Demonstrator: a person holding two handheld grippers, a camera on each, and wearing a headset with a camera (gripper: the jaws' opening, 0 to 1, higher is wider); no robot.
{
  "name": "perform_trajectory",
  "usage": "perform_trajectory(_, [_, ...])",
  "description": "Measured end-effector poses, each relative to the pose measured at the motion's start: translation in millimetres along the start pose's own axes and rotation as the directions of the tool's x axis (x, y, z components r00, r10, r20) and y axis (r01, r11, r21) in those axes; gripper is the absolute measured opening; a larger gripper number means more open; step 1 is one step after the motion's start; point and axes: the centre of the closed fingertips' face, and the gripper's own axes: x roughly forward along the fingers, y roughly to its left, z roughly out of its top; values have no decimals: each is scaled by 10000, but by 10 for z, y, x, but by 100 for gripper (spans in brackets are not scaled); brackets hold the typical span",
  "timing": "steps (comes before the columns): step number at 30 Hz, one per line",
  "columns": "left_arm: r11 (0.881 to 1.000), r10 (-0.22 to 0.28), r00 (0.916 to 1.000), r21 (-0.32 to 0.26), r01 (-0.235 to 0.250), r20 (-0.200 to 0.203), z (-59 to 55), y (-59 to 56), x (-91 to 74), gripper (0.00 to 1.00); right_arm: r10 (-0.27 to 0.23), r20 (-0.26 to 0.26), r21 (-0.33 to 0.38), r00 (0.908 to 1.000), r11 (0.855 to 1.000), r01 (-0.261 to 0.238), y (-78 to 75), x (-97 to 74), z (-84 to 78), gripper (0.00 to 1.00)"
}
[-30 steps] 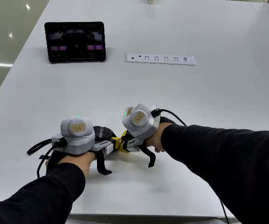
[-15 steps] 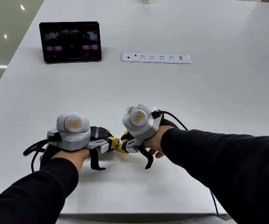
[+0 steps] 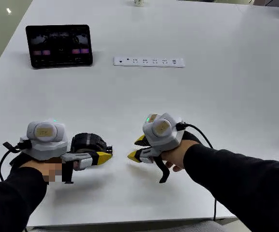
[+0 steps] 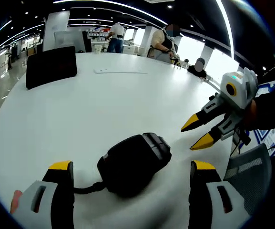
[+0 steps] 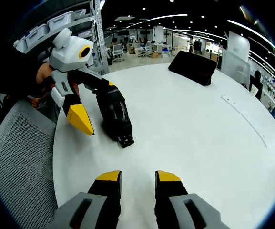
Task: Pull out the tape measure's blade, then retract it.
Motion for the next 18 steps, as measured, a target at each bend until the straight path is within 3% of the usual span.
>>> perform_trajectory(3, [9984,-285,9996,483,283,32,7,-6,-99,99,-160,220,95,9996,9998,158,1,-123,-49,26])
perform_trajectory(5, [9977,-411,9991,535,414,-75,-16,5,-161,99,-247,306,154,9992,9996,242,5,-204,-94,27])
perform_trajectory(8, [9960,-728,9972,530,720,145,-2,28,-256,99,-425,376,280,9984,9987,414,-11,-314,-170,29])
perform_trajectory(12, [9955,-738,9973,605,736,6,-77,111,-355,99,-629,526,757,9966,9954,588,-58,-473,-286,32])
perform_trajectory(13, [9960,-750,9968,465,762,-259,-133,125,-381,99,-638,553,859,9964,9946,589,-66,-512,-309,32])
perform_trajectory(18, [9959,-715,9973,541,723,-154,-204,202,-539,99,-763,741,1267,9943,9897,665,-153,-754,-431,39])
